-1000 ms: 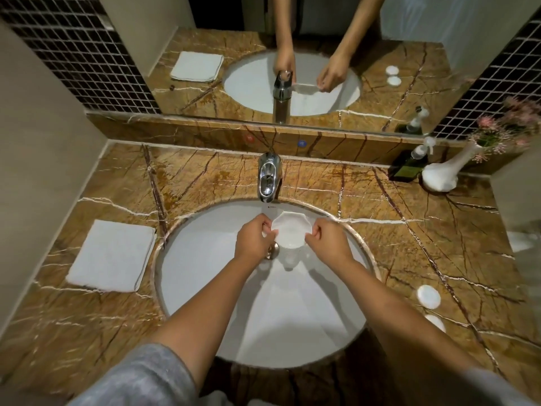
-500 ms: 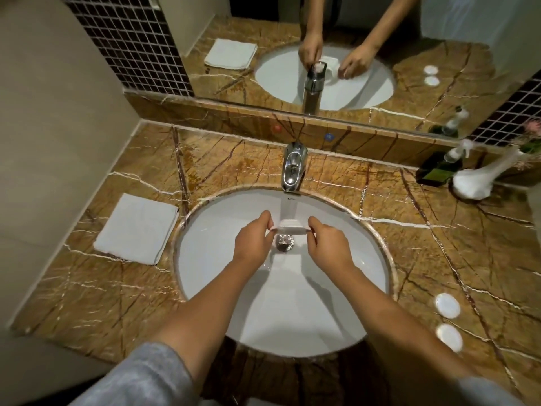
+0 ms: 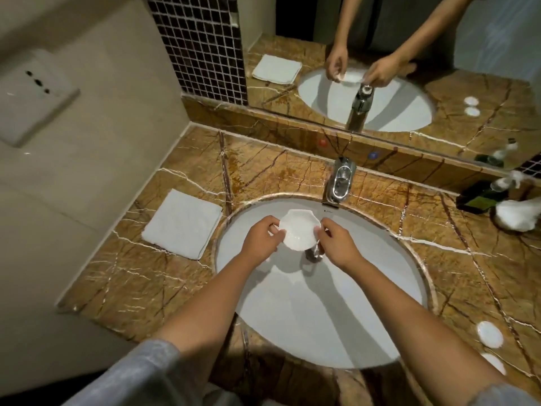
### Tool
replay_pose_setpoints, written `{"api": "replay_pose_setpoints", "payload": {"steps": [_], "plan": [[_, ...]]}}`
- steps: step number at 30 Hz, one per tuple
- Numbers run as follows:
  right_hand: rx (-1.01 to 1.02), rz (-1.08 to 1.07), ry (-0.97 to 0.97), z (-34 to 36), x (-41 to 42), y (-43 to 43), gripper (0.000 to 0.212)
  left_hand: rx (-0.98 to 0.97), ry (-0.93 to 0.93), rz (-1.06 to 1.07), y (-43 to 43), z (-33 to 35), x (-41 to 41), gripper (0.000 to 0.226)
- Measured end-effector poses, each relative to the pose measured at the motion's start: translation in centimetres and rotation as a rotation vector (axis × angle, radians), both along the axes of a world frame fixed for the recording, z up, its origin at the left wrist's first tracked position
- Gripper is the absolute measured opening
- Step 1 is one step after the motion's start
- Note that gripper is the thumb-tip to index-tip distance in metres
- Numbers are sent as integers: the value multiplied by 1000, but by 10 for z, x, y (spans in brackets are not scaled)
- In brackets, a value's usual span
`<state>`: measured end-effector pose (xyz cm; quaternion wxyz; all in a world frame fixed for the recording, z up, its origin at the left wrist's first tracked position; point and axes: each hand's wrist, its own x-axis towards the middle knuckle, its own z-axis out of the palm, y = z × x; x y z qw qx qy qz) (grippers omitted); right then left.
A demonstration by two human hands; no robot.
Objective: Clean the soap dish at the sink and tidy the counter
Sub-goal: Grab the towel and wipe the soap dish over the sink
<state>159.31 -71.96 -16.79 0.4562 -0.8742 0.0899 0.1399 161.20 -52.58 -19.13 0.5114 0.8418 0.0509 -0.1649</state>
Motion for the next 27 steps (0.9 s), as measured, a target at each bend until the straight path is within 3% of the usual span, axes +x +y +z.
{"api": "replay_pose_setpoints", "payload": {"steps": [3, 7, 14, 18, 21, 24, 27], "plan": [[141, 10, 50, 5, 15, 41, 26, -70, -10, 104, 31, 5, 2, 10], [224, 83, 97, 8, 28, 99, 27, -101, -20, 225, 76, 11, -1, 23], [238, 297, 140, -2, 38, 194, 25, -344, -5, 607, 158, -3, -19, 28], [2, 354, 38, -7, 48, 233, 44, -376, -50, 810, 193, -12, -27, 34], [-224, 257, -111, -12, 60, 252, 30, -390, -76, 880, 218, -19, -28, 34], [-411, 369, -199, -20, 74, 271, 51, -389, -84, 864, 237, -17, -32, 33], [-483, 359, -130, -29, 86, 286, 69, -371, -63, 864, 249, -19, -38, 36]]}}
